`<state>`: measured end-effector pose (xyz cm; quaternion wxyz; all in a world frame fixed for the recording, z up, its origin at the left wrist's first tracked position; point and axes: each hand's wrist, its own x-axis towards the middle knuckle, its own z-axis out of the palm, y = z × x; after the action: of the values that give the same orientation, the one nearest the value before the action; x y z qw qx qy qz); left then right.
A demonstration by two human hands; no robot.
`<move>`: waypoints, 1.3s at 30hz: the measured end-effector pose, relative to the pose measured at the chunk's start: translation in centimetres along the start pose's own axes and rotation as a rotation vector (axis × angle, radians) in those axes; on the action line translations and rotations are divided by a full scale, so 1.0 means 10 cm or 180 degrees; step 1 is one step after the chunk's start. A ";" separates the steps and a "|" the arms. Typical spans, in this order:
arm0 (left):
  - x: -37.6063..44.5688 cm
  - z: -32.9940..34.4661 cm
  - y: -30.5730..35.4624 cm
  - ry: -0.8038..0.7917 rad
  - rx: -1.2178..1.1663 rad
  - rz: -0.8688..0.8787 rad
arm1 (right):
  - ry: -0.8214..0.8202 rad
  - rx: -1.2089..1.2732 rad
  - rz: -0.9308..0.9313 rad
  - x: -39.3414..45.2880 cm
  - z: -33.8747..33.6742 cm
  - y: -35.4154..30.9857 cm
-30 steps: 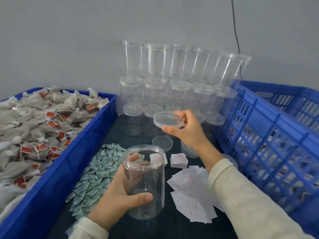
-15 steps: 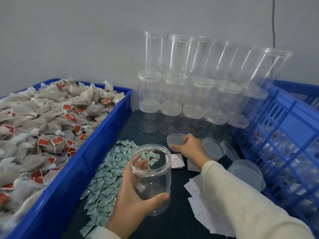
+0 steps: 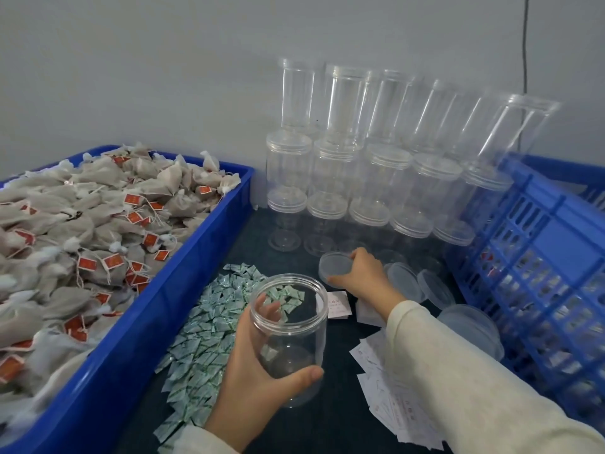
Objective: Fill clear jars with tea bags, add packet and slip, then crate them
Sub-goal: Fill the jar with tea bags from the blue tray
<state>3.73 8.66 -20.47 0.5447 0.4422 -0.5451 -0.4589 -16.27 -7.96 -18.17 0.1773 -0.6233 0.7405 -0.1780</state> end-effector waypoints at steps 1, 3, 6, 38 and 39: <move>0.00 -0.01 0.01 0.0013 0.0047 0.0031 | 0.0058 0.0071 -0.0100 -0.06 -0.06 -0.06; 0.01 -0.02 0.05 0.0053 0.0156 0.0066 | 0.0007 0.0583 -0.0327 -0.26 -0.18 -0.20; 0.04 -0.04 0.16 0.0268 0.0333 0.0118 | -0.0915 0.2209 -0.0763 -0.81 -0.30 -0.43; 1.19 -2.14 0.49 0.0617 0.5742 -0.0739 | -0.1369 0.2014 -0.1803 -1.58 0.11 -0.82; 1.20 -2.14 0.46 0.0575 0.5887 -0.0806 | -0.1377 0.2000 -0.1786 -1.57 0.11 -0.80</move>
<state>25.03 -2.62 -14.01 -0.0369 0.7896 -0.5970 0.1369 -6.32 6.22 -14.63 0.4525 -0.7383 0.3998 -0.3006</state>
